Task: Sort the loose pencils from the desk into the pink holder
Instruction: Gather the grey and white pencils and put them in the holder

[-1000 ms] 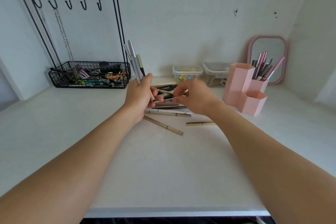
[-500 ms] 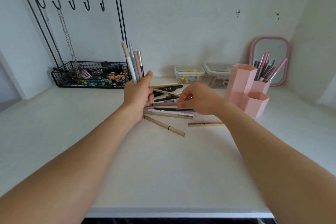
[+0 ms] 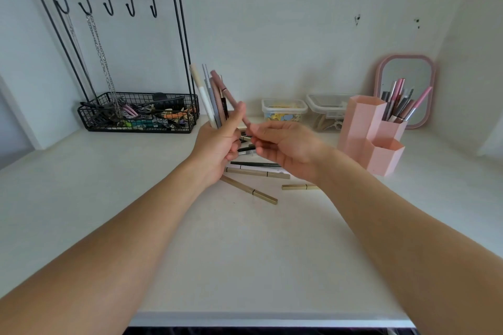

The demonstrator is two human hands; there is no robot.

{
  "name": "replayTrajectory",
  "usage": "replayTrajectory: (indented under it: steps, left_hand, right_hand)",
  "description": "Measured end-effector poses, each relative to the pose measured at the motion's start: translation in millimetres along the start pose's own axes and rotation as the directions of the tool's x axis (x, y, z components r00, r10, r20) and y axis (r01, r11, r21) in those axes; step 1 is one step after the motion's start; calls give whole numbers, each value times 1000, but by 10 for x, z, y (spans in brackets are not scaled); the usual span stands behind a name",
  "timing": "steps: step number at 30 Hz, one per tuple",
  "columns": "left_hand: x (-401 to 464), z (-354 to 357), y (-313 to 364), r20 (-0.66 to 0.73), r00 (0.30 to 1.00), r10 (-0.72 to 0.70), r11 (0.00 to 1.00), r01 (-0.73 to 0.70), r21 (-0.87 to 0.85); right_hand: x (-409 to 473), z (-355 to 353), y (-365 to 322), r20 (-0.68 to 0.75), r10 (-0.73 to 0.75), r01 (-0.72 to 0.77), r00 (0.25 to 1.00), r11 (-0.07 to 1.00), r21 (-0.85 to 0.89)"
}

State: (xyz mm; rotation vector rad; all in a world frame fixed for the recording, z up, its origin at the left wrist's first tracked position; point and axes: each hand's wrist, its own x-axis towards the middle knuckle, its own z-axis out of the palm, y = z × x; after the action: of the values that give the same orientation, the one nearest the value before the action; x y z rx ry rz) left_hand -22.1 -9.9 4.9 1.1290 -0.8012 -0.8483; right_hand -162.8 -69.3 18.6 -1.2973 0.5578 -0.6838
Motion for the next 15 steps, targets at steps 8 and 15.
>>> replayTrajectory:
  steps: [8,15]
  left_hand:
    - [27,9,-56,-3,1000,23,995,-23,101]
    - [31,-1,-75,9,999,46,967,-47,251]
  right_hand:
    - [-29,30,74,-3,-47,45,999,970,-239]
    - [-16,46,74,-67,-140,91,988,870,-484]
